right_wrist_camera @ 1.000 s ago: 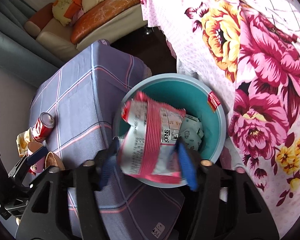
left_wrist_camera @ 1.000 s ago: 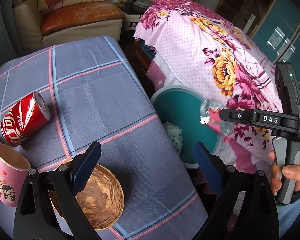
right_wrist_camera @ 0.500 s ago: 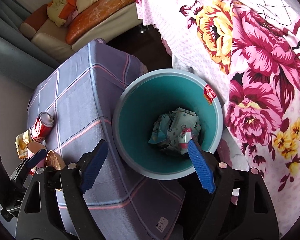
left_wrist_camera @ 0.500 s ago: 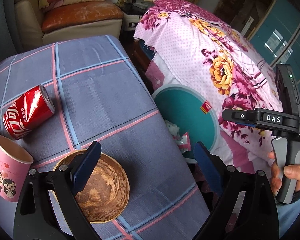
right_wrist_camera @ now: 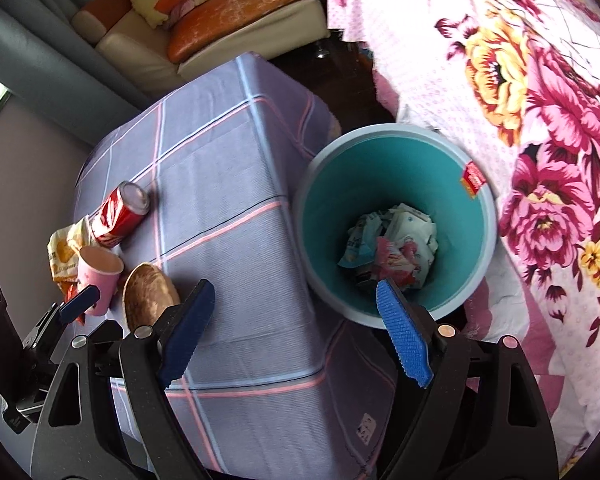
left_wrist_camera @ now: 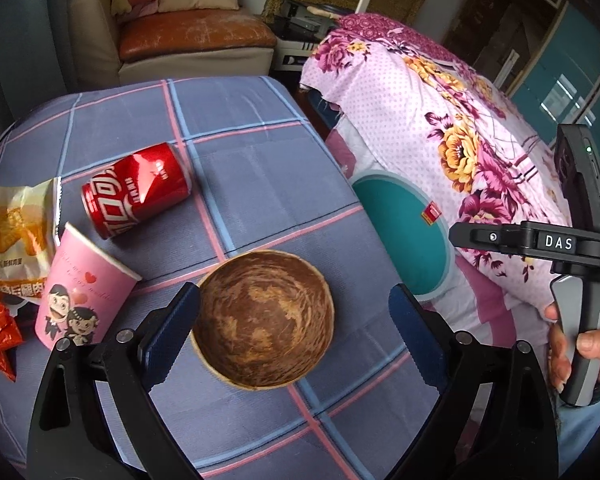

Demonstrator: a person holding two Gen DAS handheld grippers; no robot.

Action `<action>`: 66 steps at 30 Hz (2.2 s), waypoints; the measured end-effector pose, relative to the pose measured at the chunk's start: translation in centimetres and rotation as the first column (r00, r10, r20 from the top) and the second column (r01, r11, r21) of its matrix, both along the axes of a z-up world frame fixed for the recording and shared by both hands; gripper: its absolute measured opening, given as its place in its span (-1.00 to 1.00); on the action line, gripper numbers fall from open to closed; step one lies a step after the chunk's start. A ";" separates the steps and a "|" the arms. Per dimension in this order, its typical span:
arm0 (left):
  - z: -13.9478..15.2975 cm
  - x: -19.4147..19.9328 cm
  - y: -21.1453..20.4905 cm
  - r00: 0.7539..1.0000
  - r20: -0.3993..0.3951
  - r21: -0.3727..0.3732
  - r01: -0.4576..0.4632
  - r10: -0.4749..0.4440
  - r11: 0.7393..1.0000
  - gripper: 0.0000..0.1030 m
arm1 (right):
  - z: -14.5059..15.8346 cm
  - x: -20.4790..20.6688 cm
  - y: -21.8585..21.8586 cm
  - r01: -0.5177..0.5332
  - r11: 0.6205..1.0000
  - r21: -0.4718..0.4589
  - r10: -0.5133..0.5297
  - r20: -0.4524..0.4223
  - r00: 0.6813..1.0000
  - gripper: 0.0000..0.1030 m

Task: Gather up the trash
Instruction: 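Withdraw both open tools from the bin toward the bowl and cup, then grasp the brown bowl rim with the right tool while the left tool grasps the pink cup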

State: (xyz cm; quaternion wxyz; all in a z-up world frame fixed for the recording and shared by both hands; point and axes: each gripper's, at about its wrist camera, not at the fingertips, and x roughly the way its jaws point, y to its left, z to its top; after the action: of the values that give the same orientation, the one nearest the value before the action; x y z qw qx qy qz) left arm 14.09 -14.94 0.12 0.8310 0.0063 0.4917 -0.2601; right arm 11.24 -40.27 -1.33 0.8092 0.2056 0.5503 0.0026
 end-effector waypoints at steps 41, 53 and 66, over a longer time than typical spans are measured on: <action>-3.8 2.9 14.3 0.988 0.072 0.063 -0.139 0.134 0.988 0.69 | -3.1 3.3 15.5 -0.215 0.967 -0.133 0.218 0.006 0.976 -0.88; -4.5 2.8 12.0 0.997 0.042 0.097 -0.074 0.070 0.993 0.24 | -2.8 3.4 14.8 -0.216 0.971 -0.101 0.219 0.024 0.975 -0.87; -5.2 2.9 11.0 0.994 0.024 0.064 -0.113 0.111 0.992 0.17 | -3.5 3.2 12.4 -0.163 0.986 0.028 0.161 0.046 0.986 -0.87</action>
State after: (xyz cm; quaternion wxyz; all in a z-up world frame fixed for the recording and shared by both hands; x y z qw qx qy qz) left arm 17.04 -3.92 -5.06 0.8485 0.0086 0.4912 -0.1967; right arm 14.45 -27.89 -4.86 0.8149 0.1727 0.5472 0.0816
